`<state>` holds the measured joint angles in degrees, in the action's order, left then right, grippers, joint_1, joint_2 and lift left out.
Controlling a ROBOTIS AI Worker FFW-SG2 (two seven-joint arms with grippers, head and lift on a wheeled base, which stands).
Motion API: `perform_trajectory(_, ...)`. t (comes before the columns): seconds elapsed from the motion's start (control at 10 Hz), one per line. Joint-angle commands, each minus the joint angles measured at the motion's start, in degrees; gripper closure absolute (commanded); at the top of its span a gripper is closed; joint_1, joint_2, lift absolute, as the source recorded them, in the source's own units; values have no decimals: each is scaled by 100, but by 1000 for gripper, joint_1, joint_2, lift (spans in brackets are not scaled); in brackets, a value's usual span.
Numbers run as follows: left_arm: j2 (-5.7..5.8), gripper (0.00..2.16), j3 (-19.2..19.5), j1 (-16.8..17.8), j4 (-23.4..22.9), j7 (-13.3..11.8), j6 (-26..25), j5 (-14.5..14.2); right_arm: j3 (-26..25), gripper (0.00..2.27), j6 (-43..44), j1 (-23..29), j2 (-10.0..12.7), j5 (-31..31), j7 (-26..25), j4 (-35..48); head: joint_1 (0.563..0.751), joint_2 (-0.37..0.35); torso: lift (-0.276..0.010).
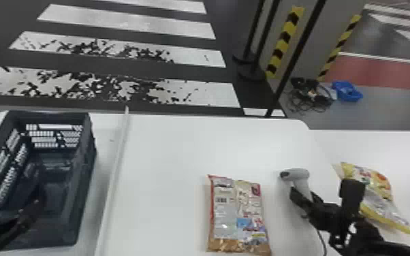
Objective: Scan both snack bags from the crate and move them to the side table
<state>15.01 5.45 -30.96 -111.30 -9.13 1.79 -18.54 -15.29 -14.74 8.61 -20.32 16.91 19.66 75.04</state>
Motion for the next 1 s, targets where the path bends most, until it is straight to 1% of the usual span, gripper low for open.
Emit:
perform_trajectory(0.0,-7,29,0,38,21,-1,0,0,9,2243,-16,0,2,5,3,2,695,-222,-95)
perform_trajectory(0.9,2,29,-18,91,-32,8,-35,-9,-61,2243,1,70,11,146,91,90,695,-218,-95)
